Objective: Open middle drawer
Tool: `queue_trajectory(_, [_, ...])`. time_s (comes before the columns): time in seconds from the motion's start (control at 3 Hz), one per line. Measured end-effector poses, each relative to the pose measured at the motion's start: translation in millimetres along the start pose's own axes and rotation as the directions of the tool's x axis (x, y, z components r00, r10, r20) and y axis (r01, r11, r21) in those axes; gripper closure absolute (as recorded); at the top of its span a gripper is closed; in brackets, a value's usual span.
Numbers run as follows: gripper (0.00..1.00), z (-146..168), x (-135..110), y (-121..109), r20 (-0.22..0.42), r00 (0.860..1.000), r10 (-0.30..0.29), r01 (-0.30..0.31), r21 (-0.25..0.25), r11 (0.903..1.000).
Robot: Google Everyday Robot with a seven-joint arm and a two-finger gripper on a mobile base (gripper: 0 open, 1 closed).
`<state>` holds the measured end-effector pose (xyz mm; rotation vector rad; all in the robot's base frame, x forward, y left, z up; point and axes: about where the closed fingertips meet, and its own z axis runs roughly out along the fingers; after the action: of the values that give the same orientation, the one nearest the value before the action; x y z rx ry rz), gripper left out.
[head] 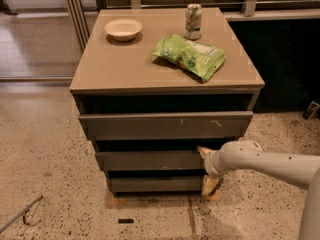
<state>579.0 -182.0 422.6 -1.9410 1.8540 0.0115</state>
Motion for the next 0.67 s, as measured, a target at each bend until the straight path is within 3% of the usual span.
queue_trajectory(0.67, [0.00,47.5,8.3,-25.9,0.012,1.000,0.014,-0.013,-0.033,0.9994])
